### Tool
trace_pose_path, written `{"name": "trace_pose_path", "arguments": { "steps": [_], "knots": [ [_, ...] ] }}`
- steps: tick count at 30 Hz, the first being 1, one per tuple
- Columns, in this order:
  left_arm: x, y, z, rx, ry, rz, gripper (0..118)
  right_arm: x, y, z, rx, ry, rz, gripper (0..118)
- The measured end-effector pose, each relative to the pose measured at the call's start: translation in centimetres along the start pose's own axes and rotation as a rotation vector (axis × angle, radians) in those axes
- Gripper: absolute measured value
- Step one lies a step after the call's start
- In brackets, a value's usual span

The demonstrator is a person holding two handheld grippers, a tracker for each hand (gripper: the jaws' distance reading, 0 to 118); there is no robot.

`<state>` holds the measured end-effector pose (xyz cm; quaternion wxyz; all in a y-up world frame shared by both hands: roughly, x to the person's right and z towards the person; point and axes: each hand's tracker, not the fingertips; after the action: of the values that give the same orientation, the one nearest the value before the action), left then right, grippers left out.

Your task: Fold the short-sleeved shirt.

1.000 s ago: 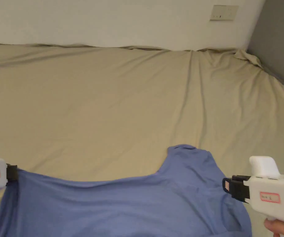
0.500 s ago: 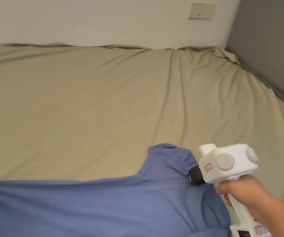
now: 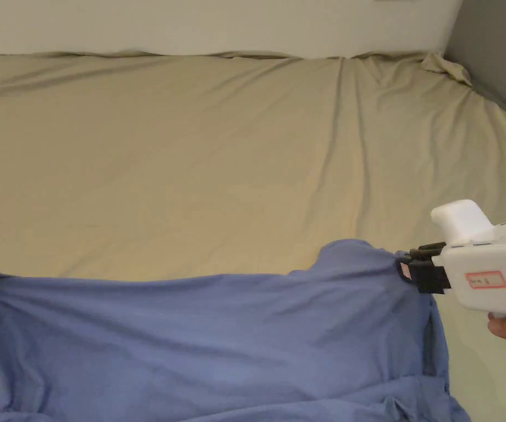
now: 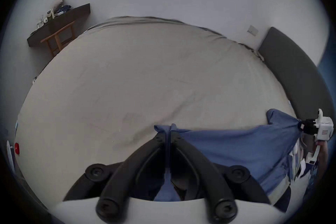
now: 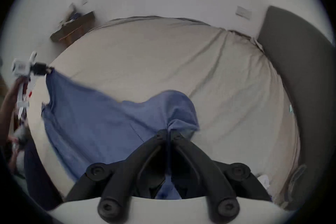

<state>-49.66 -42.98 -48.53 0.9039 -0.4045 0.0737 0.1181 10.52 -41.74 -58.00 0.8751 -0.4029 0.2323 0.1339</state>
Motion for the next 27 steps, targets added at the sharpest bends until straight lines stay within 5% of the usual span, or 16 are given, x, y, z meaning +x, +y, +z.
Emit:
{"name": "trace_pose_path", "arguments": {
  "steps": [10,22,27],
  "knots": [
    [-2.3,-6.6,6.1,-0.102,-0.030,-0.099,0,-1.5,-6.1,6.3,-0.098,0.088,-0.047,4],
    [-2.8,-14.3,1.4,-0.278,0.031,-0.141,0,-4.0,-14.7,0.8,-0.358,0.057,-0.088,4],
    [-2.6,-15.2,0.1,-0.285,0.074,-0.190,0,-2.9,-16.2,-1.4,-0.364,0.074,-0.164,4]
  ]
}}
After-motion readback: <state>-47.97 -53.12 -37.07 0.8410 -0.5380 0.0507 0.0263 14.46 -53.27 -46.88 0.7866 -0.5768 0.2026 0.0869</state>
